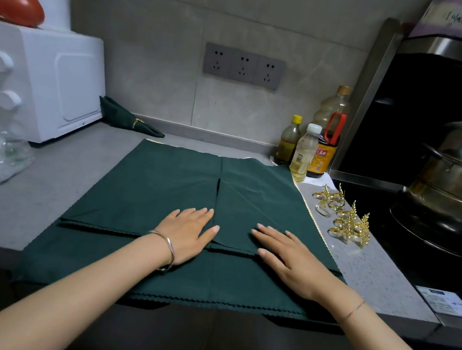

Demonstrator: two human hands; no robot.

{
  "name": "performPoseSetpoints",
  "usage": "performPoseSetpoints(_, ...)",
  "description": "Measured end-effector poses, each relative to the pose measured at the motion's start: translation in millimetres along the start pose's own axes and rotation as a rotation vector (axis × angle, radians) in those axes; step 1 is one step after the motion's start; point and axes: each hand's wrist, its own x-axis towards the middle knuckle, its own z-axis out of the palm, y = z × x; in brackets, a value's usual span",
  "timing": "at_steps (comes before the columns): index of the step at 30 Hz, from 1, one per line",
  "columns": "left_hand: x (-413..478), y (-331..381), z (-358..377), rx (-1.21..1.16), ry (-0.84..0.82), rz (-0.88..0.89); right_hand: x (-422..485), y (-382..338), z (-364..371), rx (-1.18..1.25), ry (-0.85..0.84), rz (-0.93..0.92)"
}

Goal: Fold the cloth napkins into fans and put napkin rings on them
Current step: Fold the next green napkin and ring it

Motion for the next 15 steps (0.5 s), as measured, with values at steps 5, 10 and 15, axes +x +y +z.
performPoseSetpoints(5, -34.0, 0.2, 1.2, 0.000, 0.028, 0.089, 8.8, -14.3, 3.8, 0.016, -0.068, -0.056)
performPoseSetpoints(10, -45.1, -2.5, 8.3, -0.026, -0.006, 0.156, 10.0, -19.6, 2.6, -0.017, -0.064, -0.069)
performPoseSetpoints(15, -46.0, -9.0, 11.9, -0.042, 0.006, 0.224, 8.8, -21.3, 2.2, -0.043, -0.055, -0.073)
